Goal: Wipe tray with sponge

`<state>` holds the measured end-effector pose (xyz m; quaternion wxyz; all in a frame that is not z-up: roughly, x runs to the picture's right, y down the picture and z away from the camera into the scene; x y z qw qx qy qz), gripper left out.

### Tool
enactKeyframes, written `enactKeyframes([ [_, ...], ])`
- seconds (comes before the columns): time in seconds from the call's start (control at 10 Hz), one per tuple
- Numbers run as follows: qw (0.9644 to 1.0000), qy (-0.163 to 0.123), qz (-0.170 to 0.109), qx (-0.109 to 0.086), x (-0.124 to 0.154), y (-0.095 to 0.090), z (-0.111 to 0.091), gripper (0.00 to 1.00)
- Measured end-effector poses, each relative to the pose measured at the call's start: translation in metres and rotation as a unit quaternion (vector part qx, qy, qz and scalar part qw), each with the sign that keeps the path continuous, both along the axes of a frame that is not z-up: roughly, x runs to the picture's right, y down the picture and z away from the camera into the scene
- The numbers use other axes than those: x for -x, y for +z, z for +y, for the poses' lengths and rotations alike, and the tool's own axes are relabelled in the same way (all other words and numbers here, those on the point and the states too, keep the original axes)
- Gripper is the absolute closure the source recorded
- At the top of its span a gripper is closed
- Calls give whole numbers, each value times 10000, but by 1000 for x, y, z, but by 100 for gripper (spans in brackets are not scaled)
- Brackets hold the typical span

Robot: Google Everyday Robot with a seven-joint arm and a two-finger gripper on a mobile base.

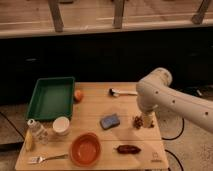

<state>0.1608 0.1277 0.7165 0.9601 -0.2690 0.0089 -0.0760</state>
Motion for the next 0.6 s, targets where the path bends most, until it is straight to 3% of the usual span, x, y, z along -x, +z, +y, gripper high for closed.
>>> enactKeyframes([
  [0.6,9990,-339,-283,-47,42,28,10,20],
])
